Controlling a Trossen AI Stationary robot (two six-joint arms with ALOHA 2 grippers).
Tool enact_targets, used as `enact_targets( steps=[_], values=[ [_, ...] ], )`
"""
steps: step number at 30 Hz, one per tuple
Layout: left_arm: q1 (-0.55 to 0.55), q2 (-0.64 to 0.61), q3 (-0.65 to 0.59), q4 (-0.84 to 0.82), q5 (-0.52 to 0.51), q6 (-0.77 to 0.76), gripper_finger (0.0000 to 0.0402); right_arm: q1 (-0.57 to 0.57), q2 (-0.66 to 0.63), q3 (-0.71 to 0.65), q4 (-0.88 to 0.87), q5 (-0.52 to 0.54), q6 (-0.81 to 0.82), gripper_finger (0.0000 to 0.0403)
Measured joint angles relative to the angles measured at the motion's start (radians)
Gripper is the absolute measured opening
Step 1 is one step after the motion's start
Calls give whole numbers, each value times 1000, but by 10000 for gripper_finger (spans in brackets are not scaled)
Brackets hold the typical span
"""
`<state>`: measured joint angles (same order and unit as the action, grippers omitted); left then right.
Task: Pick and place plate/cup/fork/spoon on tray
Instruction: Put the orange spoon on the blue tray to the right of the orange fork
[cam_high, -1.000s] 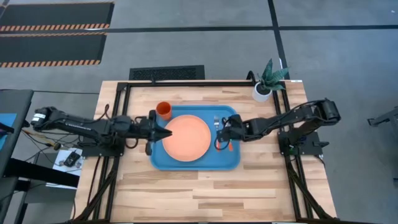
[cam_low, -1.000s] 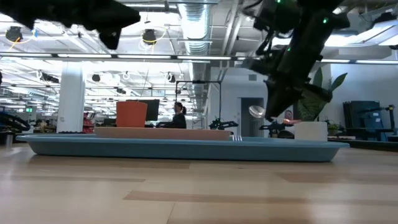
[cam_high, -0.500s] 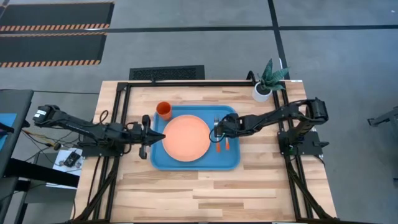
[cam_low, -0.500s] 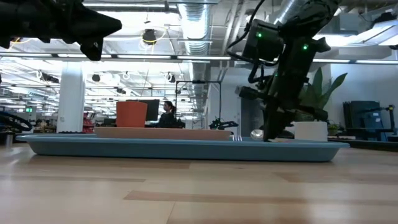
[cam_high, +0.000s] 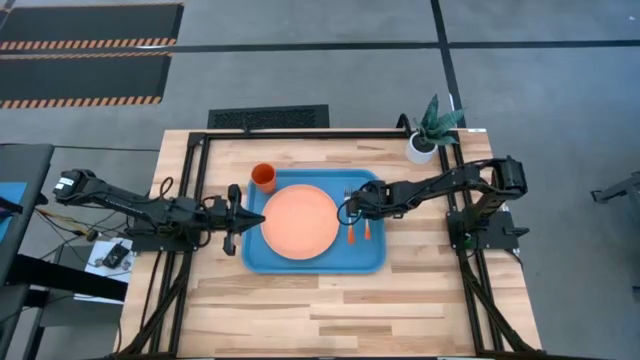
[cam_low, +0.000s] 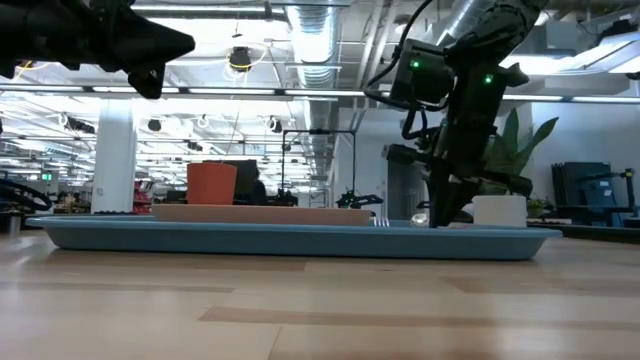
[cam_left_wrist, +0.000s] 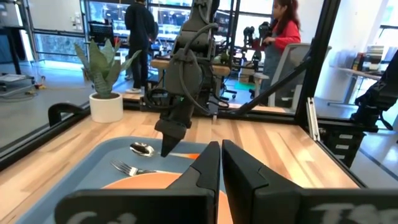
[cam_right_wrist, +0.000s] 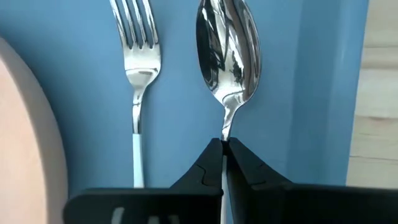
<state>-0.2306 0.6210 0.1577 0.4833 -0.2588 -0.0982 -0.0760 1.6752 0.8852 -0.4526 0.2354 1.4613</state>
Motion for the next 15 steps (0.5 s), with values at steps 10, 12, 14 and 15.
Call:
enact_targets(
  steps=[10, 12, 14, 15],
  values=[
    [0, 0, 0, -8, 0, -1, 6, -24, 0, 0, 0, -35, 16, 21],
    [0, 0, 0, -10, 0, -1, 6, -26, 0, 0, -3, -39, 16, 21],
    [0, 0, 0, -19, 0, -2, 6, -32, 0, 0, -6, -40, 16, 22],
    [0, 0, 0, -23, -1, -10, 6, -33, 0, 0, -6, -43, 16, 22]
  ],
)
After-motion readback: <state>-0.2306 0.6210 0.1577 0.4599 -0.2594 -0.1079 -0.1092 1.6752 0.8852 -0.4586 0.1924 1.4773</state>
